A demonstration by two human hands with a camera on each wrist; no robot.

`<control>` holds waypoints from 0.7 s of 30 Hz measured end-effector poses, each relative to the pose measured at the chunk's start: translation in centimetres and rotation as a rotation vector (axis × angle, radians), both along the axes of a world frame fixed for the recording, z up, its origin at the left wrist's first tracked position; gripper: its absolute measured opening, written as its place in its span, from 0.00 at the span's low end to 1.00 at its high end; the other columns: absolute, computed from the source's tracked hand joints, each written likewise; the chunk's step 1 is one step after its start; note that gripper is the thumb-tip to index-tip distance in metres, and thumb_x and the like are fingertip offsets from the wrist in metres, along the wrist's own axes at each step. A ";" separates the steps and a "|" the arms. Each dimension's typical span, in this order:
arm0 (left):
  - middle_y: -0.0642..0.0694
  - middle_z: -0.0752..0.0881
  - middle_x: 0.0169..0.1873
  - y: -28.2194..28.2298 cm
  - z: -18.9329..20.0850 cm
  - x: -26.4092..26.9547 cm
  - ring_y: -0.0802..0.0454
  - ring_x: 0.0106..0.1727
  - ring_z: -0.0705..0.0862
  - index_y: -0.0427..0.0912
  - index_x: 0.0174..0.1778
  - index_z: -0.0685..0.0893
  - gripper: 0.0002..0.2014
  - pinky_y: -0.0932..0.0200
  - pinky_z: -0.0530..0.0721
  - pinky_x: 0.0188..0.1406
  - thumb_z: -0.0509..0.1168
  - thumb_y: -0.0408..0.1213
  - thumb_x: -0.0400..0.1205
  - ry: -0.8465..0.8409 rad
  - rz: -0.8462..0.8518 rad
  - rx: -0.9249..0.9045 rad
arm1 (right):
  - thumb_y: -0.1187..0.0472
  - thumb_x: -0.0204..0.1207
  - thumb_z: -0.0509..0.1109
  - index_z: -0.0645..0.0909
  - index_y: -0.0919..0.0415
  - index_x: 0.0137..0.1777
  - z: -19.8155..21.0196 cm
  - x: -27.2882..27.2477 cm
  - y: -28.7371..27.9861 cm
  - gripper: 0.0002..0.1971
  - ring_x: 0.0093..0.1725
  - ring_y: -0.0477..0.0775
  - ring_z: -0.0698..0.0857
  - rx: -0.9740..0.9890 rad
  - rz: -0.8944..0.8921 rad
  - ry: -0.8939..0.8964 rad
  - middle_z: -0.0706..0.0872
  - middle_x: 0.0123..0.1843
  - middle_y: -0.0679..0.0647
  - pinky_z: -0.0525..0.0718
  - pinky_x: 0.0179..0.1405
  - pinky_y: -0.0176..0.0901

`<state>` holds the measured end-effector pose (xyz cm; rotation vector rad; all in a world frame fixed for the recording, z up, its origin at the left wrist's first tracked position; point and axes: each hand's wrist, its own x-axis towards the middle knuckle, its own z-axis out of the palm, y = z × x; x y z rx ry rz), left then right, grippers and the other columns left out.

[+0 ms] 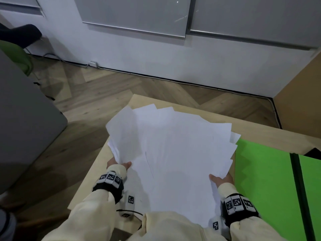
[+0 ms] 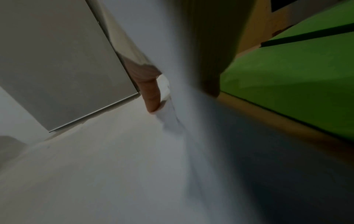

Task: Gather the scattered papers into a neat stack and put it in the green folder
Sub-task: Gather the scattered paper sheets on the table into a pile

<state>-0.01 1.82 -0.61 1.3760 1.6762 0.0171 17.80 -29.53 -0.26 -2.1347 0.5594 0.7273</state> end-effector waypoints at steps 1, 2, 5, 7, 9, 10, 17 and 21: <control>0.33 0.85 0.58 0.3 -0.1 -0.3 0.35 0.60 0.84 0.29 0.61 0.79 0.31 0.52 0.81 0.61 0.80 0.37 0.64 0.007 -0.041 -0.001 | 0.66 0.72 0.74 0.60 0.72 0.79 0.2 0.1 -0.1 0.38 0.77 0.64 0.70 -0.015 -0.001 -0.001 0.67 0.79 0.64 0.67 0.77 0.49; 0.33 0.85 0.57 0.5 -0.2 -0.6 0.34 0.59 0.84 0.29 0.60 0.80 0.30 0.52 0.81 0.60 0.80 0.36 0.64 0.018 -0.073 -0.009 | 0.64 0.72 0.74 0.59 0.71 0.79 0.3 0.2 -0.2 0.38 0.78 0.64 0.68 -0.030 0.006 0.019 0.66 0.80 0.63 0.65 0.78 0.49; 0.32 0.86 0.57 0.5 -0.7 -1.4 0.34 0.59 0.85 0.28 0.60 0.80 0.30 0.49 0.82 0.61 0.80 0.34 0.64 0.025 -0.152 0.014 | 0.58 0.74 0.72 0.58 0.70 0.80 -0.1 0.5 -0.1 0.39 0.80 0.61 0.66 -0.087 0.045 0.080 0.62 0.82 0.60 0.64 0.79 0.47; 0.32 0.86 0.57 0.4 -0.8 -1.0 0.34 0.58 0.85 0.29 0.60 0.79 0.30 0.48 0.83 0.60 0.80 0.34 0.64 0.008 -0.190 0.017 | 0.52 0.75 0.69 0.57 0.69 0.80 -0.6 0.8 0.4 0.39 0.81 0.59 0.64 -0.092 0.067 0.110 0.61 0.83 0.60 0.64 0.79 0.44; 0.33 0.86 0.57 0.1 -0.7 -0.4 0.35 0.58 0.85 0.30 0.61 0.80 0.31 0.48 0.83 0.59 0.81 0.36 0.63 -0.011 -0.230 0.011 | 0.51 0.76 0.68 0.55 0.70 0.81 -0.1 1.3 1.5 0.40 0.81 0.58 0.63 -0.109 0.116 0.104 0.59 0.83 0.61 0.64 0.78 0.43; 0.34 0.85 0.58 0.0 -0.6 0.0 0.35 0.59 0.85 0.31 0.62 0.79 0.32 0.50 0.83 0.59 0.81 0.36 0.63 -0.002 -0.258 0.009 | 0.52 0.75 0.70 0.53 0.71 0.81 0.5 1.3 2.2 0.42 0.81 0.59 0.63 -0.104 0.132 0.127 0.59 0.83 0.61 0.64 0.78 0.45; 0.35 0.81 0.67 -0.4 -0.5 1.9 0.34 0.66 0.80 0.34 0.71 0.74 0.30 0.48 0.79 0.66 0.71 0.37 0.72 -0.039 -0.225 0.074 | 0.58 0.74 0.73 0.53 0.74 0.80 1.0 1.6 4.2 0.42 0.81 0.62 0.63 -0.045 0.135 0.090 0.60 0.82 0.64 0.62 0.80 0.49; 0.34 0.80 0.68 0.3 -0.7 1.1 0.35 0.68 0.79 0.35 0.72 0.72 0.39 0.46 0.78 0.68 0.79 0.36 0.65 -0.128 -0.081 0.105 | 0.64 0.74 0.72 0.58 0.73 0.79 0.2 1.2 3.4 0.38 0.78 0.65 0.68 -0.052 0.125 0.033 0.66 0.80 0.65 0.65 0.77 0.50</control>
